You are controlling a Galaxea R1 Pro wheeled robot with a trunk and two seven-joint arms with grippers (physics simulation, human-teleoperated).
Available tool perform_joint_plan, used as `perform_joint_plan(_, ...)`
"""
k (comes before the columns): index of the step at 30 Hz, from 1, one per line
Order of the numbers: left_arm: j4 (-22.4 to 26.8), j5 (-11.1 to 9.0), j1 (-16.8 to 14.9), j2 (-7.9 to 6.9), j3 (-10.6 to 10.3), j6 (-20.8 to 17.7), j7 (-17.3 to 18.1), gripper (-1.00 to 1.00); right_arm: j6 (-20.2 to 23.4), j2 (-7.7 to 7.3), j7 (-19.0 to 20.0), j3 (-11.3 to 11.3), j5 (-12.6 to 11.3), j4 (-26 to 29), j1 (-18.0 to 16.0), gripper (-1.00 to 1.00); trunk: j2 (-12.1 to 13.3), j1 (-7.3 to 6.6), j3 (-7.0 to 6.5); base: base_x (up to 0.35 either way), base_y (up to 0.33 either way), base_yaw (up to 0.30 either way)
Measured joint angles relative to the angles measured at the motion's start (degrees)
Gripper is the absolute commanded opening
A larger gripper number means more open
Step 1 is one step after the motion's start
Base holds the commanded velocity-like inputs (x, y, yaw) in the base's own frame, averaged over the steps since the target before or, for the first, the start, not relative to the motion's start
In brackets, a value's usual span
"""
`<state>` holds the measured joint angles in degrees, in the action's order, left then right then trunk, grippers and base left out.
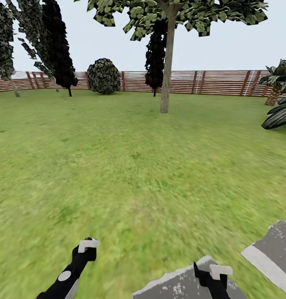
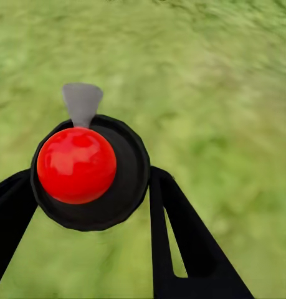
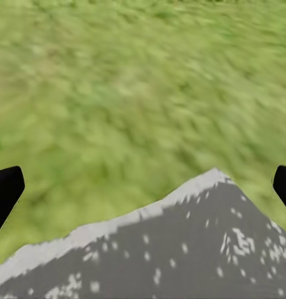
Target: In the garden, pick up the pesticide atomizer on the floor and spray pesticide onto both trees until each tree trunk is fully covered.
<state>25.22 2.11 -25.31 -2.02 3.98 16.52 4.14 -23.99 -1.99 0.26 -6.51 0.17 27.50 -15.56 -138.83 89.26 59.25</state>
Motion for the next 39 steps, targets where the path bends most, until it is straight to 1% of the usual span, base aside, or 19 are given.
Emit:
perform_joint_plan(26,0.02,0.00,0.16,0.00,0.07,0.08,0.00,-1.00,0.00,-0.02,0.00,-0.07,0.00,-0.04,0.00,1.00,0.00,0.00,0.00,0.340,0.000,-0.005)
perform_joint_plan(39,0.00,0.00,0.18,0.00,0.07,0.04,0.00,-1.00,0.00,-0.03,0.09,0.00,0.00,0.00,0.00,1.00,0.00,0.00,0.00,0.340,0.000,-0.222)
